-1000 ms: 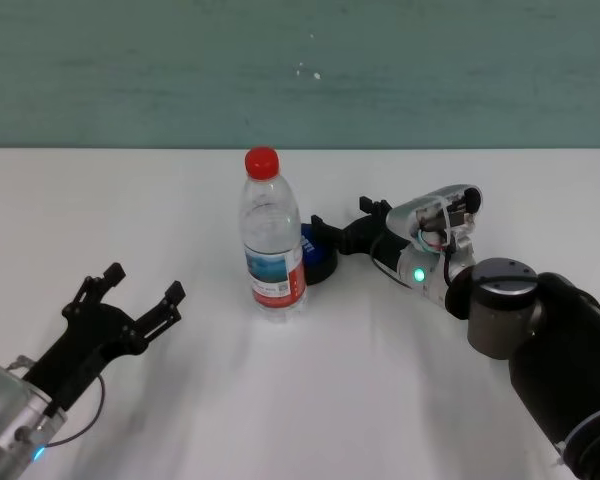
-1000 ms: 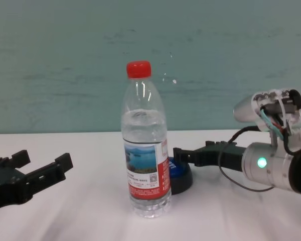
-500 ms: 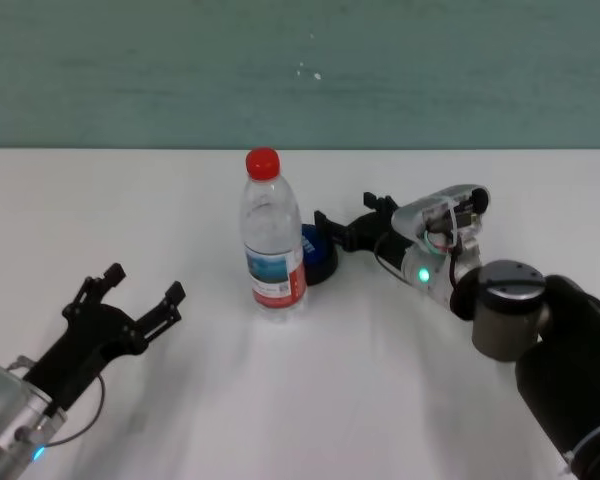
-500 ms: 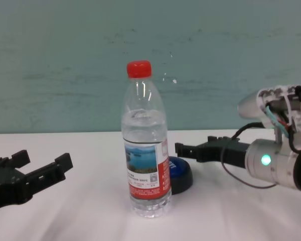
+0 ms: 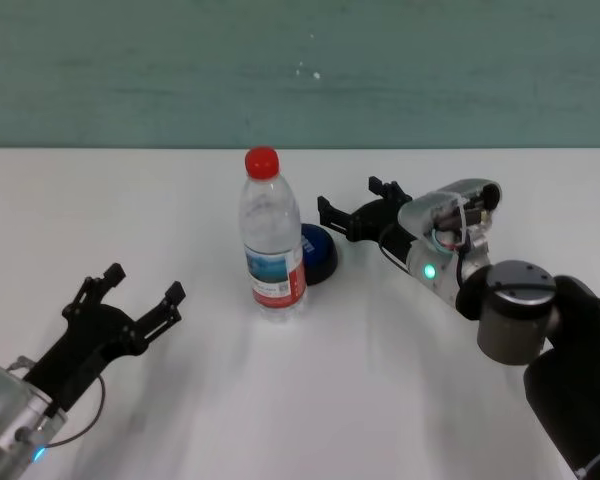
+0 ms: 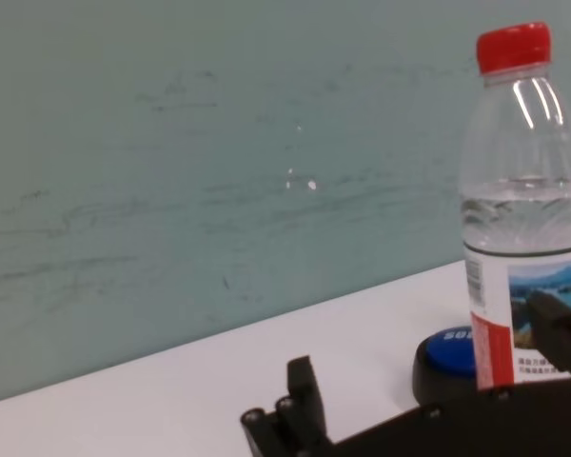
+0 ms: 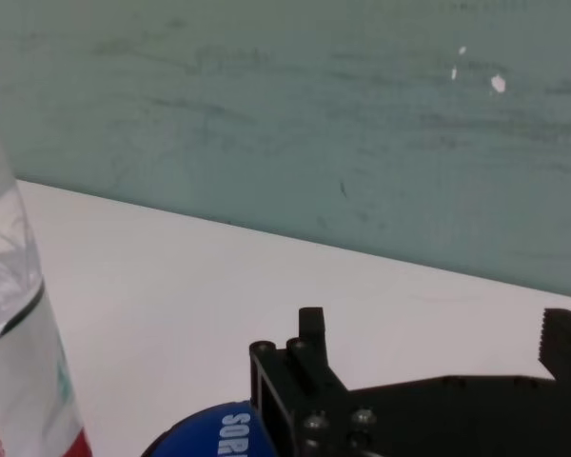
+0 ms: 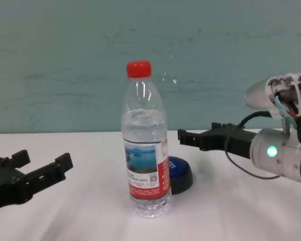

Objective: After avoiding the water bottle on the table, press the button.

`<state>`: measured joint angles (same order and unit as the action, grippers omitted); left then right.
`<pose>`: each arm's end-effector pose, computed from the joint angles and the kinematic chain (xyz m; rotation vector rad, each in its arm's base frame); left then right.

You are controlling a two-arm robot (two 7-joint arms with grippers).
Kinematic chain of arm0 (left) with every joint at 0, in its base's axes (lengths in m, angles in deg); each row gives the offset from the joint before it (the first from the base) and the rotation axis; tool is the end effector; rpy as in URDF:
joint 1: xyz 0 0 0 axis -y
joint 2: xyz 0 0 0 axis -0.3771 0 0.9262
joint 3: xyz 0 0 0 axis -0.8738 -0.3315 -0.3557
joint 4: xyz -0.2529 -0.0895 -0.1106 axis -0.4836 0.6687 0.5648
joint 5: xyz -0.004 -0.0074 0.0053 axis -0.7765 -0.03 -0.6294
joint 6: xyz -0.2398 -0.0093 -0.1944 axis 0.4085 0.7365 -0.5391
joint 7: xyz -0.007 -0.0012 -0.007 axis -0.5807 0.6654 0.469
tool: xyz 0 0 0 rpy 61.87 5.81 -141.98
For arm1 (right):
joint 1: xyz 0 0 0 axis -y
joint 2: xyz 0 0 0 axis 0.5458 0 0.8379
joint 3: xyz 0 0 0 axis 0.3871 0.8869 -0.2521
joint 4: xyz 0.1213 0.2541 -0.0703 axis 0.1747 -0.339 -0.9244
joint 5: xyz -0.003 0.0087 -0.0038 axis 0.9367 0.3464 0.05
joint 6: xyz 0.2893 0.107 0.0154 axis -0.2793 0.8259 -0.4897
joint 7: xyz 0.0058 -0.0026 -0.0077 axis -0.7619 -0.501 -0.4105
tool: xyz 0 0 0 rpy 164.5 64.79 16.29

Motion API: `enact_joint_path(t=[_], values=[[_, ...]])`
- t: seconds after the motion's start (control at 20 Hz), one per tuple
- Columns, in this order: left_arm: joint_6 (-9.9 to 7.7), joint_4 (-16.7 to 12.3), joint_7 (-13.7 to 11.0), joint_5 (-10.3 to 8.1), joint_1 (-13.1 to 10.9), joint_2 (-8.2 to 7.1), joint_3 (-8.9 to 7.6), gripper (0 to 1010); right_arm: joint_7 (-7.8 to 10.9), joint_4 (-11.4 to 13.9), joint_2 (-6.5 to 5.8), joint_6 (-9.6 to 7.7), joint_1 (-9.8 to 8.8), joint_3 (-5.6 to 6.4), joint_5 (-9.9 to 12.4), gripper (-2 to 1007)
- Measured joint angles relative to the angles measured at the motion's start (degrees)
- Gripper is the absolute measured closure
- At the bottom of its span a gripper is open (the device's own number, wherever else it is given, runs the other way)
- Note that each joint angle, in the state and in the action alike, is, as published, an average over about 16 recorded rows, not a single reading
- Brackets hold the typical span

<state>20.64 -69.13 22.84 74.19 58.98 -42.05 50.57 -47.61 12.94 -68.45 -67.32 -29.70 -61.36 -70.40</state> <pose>0.2813 0.0782 -0.3175 0.0353 -0.1397 1.0613 0.4501 0.0440 -0.2818 -0.0839 0.0619 -1.0387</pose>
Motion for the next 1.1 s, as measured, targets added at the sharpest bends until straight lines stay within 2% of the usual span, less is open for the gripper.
enact_joint_path(t=[0.4,1.1], values=[[0.00,0.00,0.00,0.00,0.00,0.00,0.00,0,-1.94,5.37,-0.78,0.11,-3.31,0.91,-0.36,1],[0.00,0.00,0.00,0.00,0.00,0.00,0.00,0,-5.86,14.67,-1.63,0.50,-11.20,3.90,-1.50,1]])
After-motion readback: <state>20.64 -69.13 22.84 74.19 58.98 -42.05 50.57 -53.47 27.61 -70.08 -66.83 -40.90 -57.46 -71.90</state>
